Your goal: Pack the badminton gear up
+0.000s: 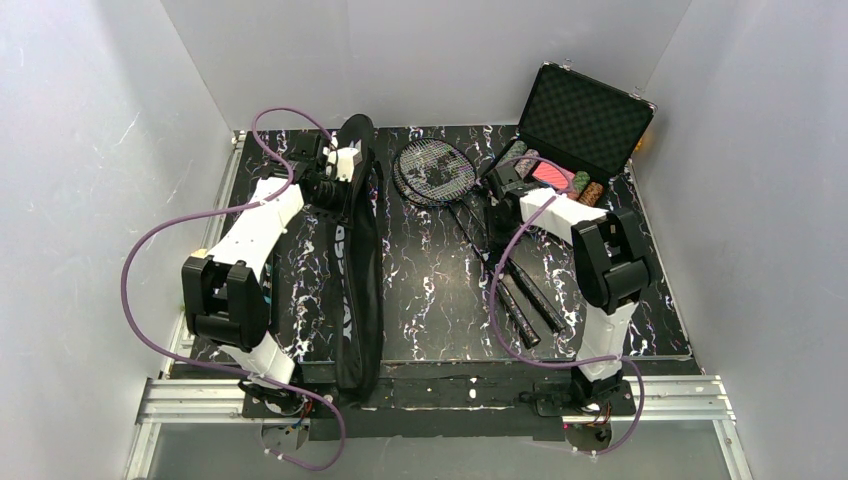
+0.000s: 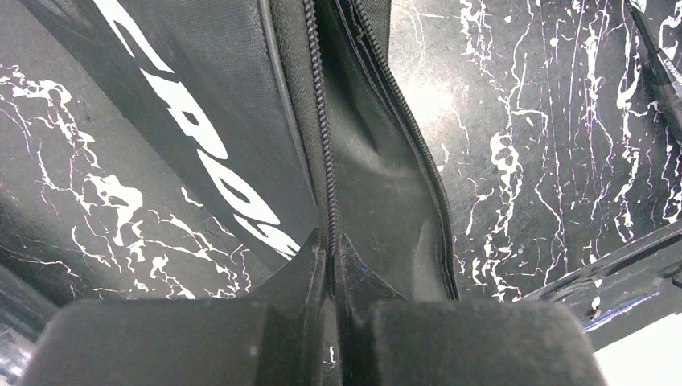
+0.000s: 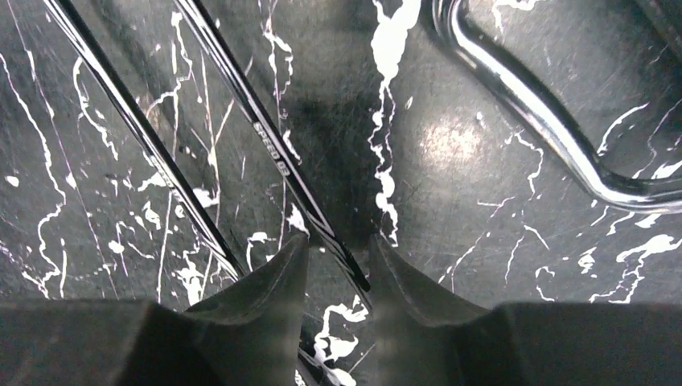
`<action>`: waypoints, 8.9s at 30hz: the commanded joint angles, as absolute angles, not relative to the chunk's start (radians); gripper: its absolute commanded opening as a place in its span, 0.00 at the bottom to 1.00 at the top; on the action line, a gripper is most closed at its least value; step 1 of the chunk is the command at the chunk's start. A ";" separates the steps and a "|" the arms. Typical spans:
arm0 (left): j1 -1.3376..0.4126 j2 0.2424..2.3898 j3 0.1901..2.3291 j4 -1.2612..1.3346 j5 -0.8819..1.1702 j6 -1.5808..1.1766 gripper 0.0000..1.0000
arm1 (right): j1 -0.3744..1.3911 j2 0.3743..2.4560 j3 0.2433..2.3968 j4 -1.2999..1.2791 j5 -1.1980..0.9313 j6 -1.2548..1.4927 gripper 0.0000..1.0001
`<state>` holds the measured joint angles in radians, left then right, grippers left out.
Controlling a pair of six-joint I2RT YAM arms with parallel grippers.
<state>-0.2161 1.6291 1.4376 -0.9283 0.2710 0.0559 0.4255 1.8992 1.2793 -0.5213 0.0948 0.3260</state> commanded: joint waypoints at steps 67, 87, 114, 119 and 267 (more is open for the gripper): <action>-0.239 1.911 1.637 -0.932 0.251 0.077 0.00 | 1.732 1.485 1.342 -1.538 0.865 0.963 0.01; -0.247 1.858 1.637 -0.967 0.266 0.105 0.00 | 1.733 1.539 1.265 -1.336 0.810 0.717 0.01; -0.251 1.887 1.655 -0.996 0.568 0.028 0.00 | 1.408 1.743 1.451 -0.787 0.759 0.396 0.01; -0.251 1.891 1.654 -1.011 0.595 0.038 0.00 | 1.334 1.809 1.505 -0.684 0.726 0.372 0.01; -0.175 1.814 1.502 -1.089 0.689 0.199 0.00 | 1.566 1.480 1.320 -1.094 0.519 0.734 0.01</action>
